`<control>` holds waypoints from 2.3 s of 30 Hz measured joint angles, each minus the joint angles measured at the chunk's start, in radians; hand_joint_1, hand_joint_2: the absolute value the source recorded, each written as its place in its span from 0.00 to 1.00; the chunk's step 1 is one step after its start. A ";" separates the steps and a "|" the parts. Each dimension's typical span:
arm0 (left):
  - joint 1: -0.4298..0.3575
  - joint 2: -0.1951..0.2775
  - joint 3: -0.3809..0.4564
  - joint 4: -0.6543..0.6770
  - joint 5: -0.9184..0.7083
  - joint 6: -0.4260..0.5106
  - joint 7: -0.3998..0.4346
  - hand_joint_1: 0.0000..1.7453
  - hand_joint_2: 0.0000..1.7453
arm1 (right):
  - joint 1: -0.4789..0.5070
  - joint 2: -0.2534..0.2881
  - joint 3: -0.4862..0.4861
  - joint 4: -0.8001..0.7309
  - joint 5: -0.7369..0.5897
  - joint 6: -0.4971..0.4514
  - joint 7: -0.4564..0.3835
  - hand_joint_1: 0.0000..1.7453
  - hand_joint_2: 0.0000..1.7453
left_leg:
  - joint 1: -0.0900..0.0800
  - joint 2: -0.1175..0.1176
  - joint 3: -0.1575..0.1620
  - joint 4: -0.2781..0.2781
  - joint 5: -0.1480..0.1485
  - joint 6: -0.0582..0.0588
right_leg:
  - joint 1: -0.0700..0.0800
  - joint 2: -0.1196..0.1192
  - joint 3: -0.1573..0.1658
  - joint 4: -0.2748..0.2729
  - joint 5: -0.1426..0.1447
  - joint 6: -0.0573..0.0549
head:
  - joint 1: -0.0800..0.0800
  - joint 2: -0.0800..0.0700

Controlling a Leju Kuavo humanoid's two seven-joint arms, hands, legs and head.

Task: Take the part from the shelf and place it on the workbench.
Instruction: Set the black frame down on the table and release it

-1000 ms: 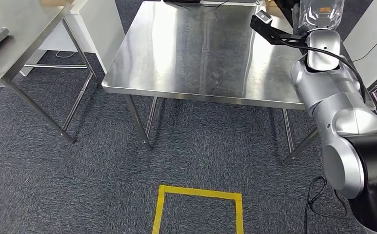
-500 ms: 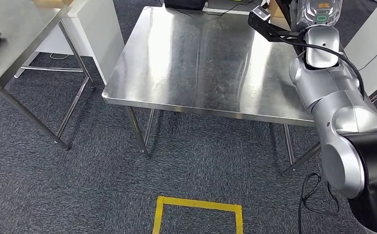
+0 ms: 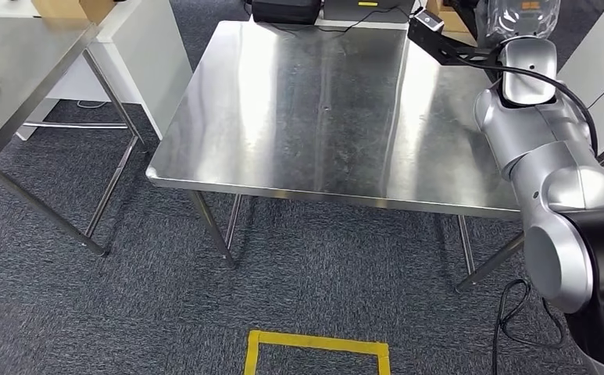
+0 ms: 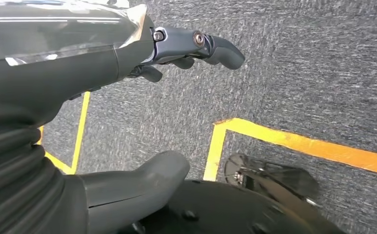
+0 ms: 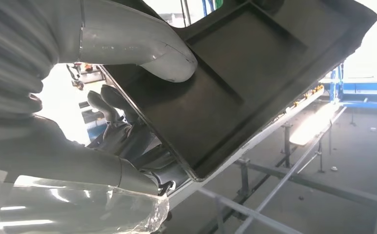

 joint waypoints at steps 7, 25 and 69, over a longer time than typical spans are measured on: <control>0.001 0.000 0.006 0.000 0.000 -0.002 -0.002 0.00 1.00 | 0.002 -0.002 0.000 0.001 -0.001 0.000 0.000 1.00 1.00 | -0.003 0.003 0.022 -0.218 0.173 0.024 | 0.007 0.008 0.052 0.000 -0.045 0.013 | -0.001 0.000; -0.004 -0.002 0.006 0.000 -0.026 0.010 0.041 0.00 1.00 | 0.033 -0.001 0.000 0.015 0.000 -0.001 0.014 1.00 1.00 | -0.013 -0.011 0.109 -0.245 0.109 0.043 | 0.010 -0.004 -0.016 0.004 0.007 0.047 | 0.004 0.000; -0.001 -0.008 0.008 0.000 -0.012 0.025 0.054 0.00 1.00 | 0.233 0.046 0.025 0.034 -0.006 -0.017 0.072 1.00 1.00 | -0.001 0.002 0.100 -0.247 0.123 0.034 | 0.014 0.004 0.004 0.005 -0.009 0.038 | 0.008 0.000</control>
